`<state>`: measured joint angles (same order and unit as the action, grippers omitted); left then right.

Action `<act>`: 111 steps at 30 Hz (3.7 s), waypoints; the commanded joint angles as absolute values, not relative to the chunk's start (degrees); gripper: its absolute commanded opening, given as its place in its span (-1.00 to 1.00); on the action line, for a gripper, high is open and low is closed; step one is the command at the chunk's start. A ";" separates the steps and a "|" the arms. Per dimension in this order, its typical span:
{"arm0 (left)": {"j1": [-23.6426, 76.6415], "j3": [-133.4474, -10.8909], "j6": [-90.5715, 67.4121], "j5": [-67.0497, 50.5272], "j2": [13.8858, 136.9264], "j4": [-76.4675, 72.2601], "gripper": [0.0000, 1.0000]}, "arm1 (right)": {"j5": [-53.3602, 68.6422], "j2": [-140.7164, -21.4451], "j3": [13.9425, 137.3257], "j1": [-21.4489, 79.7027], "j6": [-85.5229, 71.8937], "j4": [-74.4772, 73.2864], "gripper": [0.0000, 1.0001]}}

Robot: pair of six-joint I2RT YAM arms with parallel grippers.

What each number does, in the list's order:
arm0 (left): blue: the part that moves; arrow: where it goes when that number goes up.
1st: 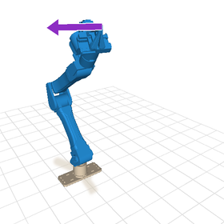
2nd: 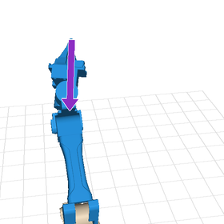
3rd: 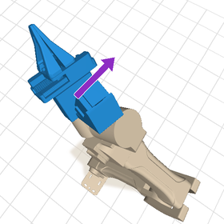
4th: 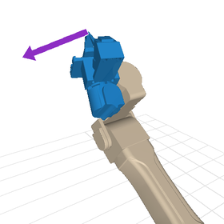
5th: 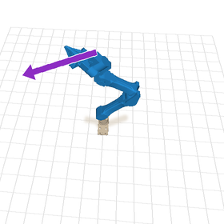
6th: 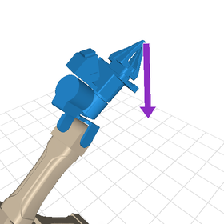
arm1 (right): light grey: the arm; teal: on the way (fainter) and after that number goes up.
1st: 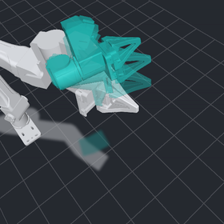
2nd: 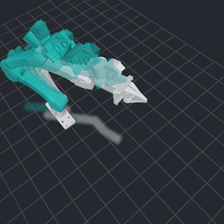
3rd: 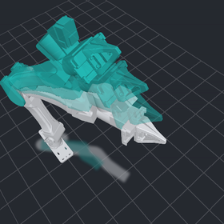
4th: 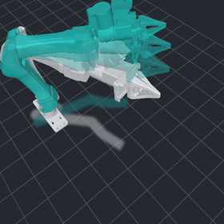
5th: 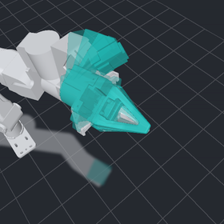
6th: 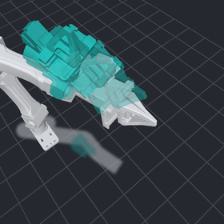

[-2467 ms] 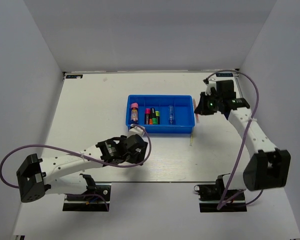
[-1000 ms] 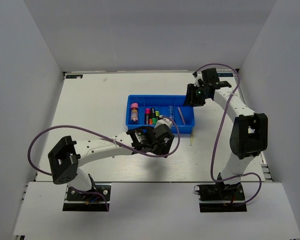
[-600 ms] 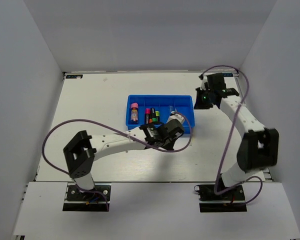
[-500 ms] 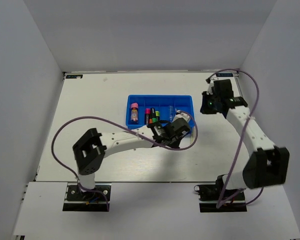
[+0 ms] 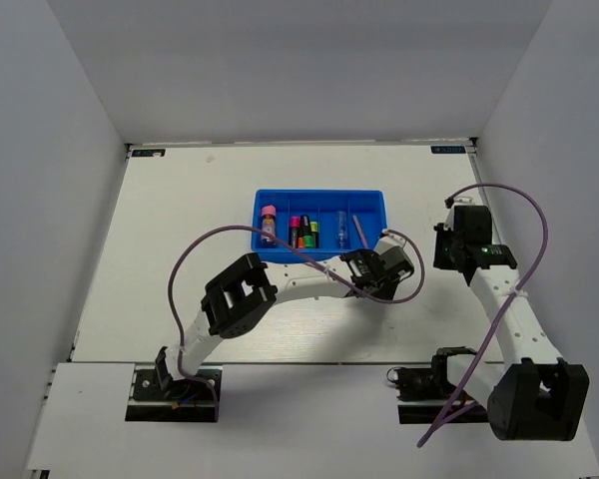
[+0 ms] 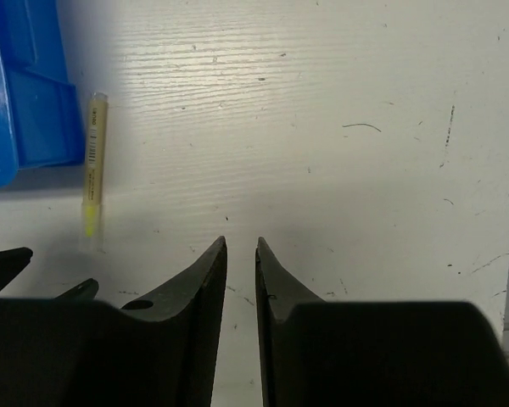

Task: Sort the stationery into containers
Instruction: Grab a piece of stationery with the left arm, then place the stationery into the container

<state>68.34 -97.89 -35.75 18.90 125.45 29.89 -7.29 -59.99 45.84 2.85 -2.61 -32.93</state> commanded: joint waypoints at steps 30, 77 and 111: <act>71.10 -107.05 -42.27 36.65 135.70 28.91 0.02 | 2.72 -56.51 46.23 -5.71 -4.22 -32.52 -0.53; 70.41 -96.33 -31.82 26.01 106.35 31.56 -1.00 | 7.12 -55.28 46.41 -9.67 -5.01 -33.14 -0.36; 52.82 -118.21 -40.34 19.34 129.20 36.39 0.38 | 8.44 -53.97 45.17 -9.84 -4.39 -32.78 -0.25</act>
<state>52.66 -116.62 -40.14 20.71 131.94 36.99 7.73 -55.05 45.80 -9.41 -4.32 -33.28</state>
